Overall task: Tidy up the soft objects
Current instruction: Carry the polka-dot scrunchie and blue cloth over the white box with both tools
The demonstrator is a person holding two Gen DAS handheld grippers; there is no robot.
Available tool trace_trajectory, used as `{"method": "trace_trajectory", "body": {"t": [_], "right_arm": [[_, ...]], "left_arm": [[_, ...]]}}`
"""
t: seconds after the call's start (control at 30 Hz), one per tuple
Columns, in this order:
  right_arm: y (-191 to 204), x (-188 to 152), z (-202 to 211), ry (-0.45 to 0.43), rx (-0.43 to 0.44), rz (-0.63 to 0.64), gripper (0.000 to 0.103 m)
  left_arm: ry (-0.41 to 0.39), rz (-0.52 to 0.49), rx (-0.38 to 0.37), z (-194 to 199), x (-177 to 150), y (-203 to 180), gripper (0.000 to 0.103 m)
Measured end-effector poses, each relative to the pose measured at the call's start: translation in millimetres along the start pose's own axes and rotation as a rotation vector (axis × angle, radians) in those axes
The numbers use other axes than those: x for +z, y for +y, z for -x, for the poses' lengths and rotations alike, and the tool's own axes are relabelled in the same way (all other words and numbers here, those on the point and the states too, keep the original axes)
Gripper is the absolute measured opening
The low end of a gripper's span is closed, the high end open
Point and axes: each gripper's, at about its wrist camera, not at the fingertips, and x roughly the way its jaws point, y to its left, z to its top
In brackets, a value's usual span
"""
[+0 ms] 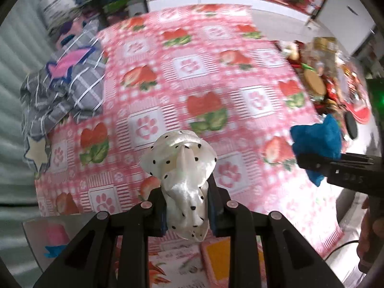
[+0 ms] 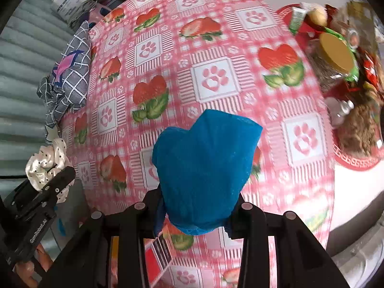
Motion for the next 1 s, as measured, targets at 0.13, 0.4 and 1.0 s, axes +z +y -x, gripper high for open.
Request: {"method": "trace_trajectory", "body": {"t": [0.13,0.4,1.0], "right_arm": [[-6.9,-19.8,16.4,-0.019,-0.008,-0.02,0.039],[-17.1,-51.9,33.8,-0.046,-0.024,-0.071,0.039],[9.2,-110.5,66.7,-0.071,-0.027,-0.045,0.04]], "left_arm": [[-0.015,-0.055,-0.033,16.1,-11.2,-19.9,0.027],[-0.016,-0.095,-0.027,34.9,-34.3,-27.1,0.027],[0.025,-0.063,-0.02,68.7,-116.4,6.4,0.028]]}}
